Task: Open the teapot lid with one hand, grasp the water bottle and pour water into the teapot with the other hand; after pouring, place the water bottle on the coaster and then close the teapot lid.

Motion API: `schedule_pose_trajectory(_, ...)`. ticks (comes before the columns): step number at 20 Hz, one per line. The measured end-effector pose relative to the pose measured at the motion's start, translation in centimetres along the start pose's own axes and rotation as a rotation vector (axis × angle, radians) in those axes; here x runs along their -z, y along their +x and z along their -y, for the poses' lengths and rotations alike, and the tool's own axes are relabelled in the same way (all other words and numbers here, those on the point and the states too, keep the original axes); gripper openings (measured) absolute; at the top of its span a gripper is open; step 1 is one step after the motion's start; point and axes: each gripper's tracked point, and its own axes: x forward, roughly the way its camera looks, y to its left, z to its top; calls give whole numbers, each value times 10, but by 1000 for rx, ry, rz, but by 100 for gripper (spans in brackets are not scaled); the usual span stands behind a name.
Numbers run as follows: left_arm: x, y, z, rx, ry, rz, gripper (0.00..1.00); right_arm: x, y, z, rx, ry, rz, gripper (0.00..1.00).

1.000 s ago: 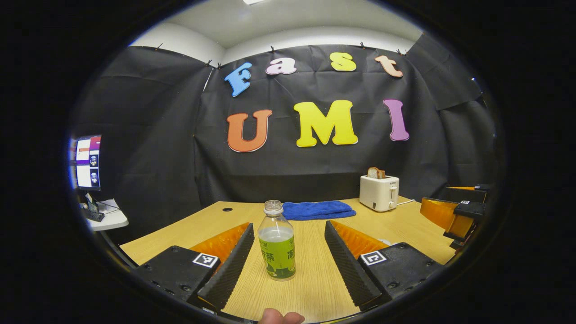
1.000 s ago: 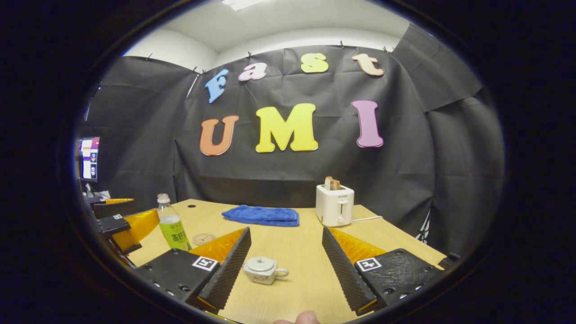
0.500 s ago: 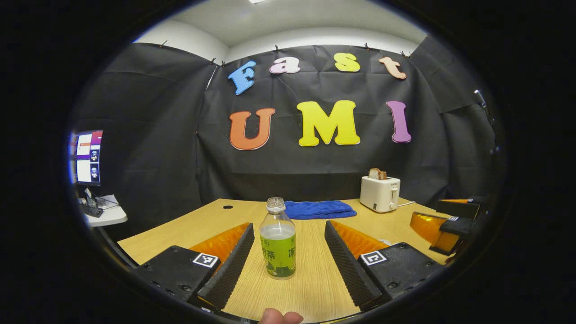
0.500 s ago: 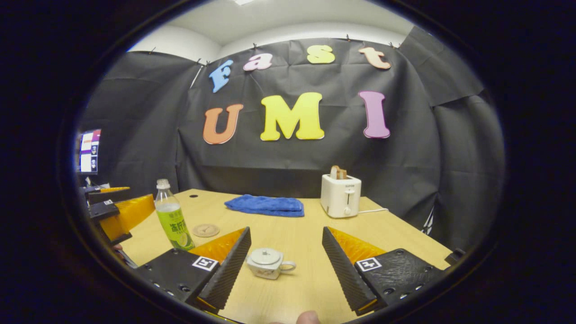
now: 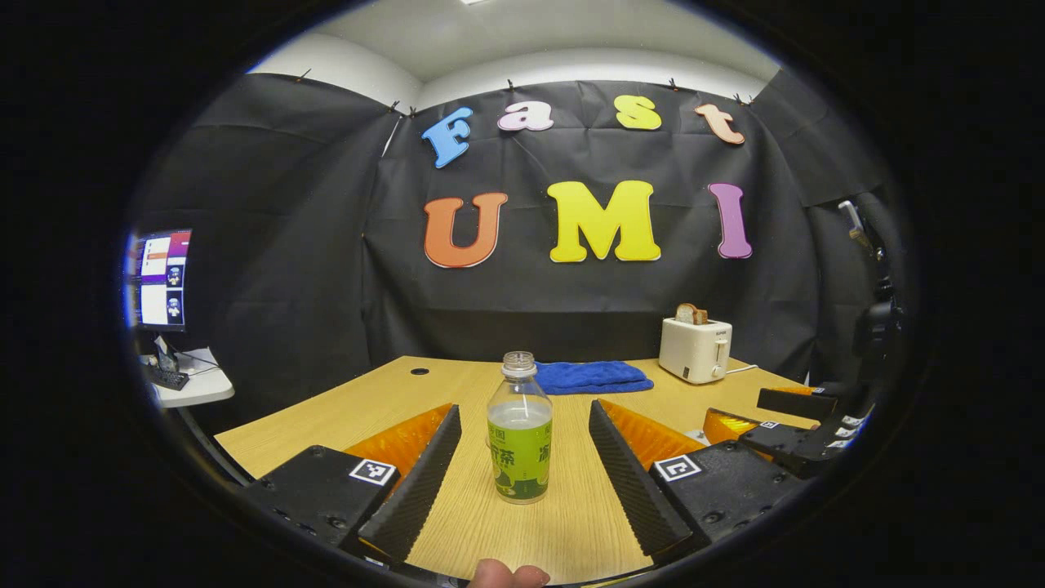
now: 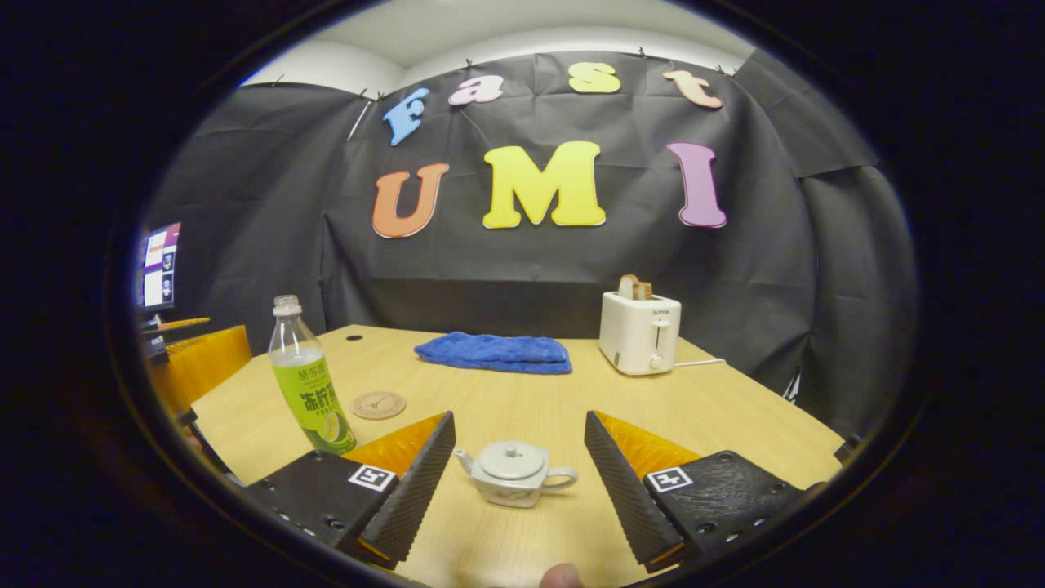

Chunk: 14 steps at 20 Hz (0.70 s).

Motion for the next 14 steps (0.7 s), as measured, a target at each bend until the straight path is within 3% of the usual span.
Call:
schedule_pose_trajectory(4,1,0,-14,-22,-6,2,99,9,14,-9,-2,-35,-19,96)
schedule_pose_trajectory(10,3,0,-27,-46,-14,-4,99,19,35,-12,-4,-39,-52,72)
schedule_pose_trajectory(12,4,2,-28,-47,-11,-6,99,24,41,-12,-1,-41,-66,68)
schedule_pose_trajectory(14,5,2,-29,-46,-8,-7,99,26,45,-9,8,-37,-73,56)
